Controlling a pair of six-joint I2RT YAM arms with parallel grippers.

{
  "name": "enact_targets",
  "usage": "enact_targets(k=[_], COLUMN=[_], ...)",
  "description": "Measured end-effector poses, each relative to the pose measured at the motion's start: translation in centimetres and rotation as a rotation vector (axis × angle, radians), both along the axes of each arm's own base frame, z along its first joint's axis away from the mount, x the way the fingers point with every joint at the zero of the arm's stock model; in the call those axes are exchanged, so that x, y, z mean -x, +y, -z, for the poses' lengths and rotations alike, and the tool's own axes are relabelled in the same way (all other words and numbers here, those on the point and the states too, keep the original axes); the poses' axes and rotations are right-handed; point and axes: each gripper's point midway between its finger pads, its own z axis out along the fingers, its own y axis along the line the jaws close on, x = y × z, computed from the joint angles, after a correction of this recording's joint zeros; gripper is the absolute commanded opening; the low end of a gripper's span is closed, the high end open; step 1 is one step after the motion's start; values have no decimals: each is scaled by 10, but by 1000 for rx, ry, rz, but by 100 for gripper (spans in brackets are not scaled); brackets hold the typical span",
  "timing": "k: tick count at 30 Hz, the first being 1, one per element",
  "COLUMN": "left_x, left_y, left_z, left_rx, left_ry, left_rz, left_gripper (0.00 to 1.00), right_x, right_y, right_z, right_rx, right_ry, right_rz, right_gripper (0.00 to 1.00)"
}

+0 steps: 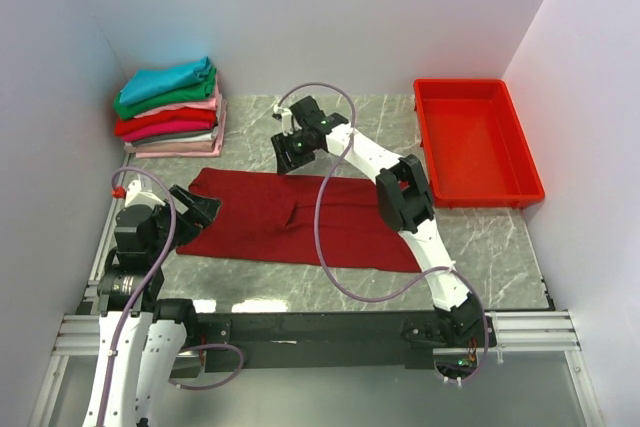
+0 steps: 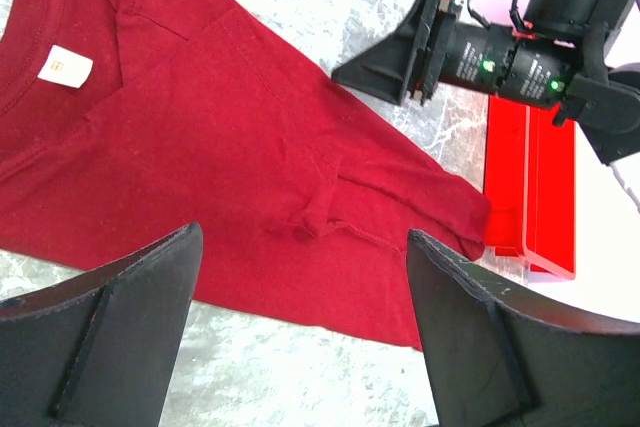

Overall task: Fold and stack the t-shirts
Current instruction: Fold the tshirt

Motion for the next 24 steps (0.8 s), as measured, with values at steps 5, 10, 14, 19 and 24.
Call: enact_targets(k=[5,10,14,19,24], left_x=[0,0,0,-1,-1], left_y=[-2,-2,-3,-4,-4], left_z=[0,2,2,1,3], left_rx=[4,6,8,13,15], left_ry=[1,10,12,11,17], left_rz=[8,13,17,18,21], left_gripper=[88,88,87,86,86], right_x=[-6,-3,2,11,5], right_y=[6,8,9,6,-3], right_z=[7,20,21,28,30], right_rx=[-8,-12,-17,-14,-17], right_ry=[2,35,51,79,93], right_rz=[-2,-15,-36,-66,-27], right_gripper=[59,56,42,5,0])
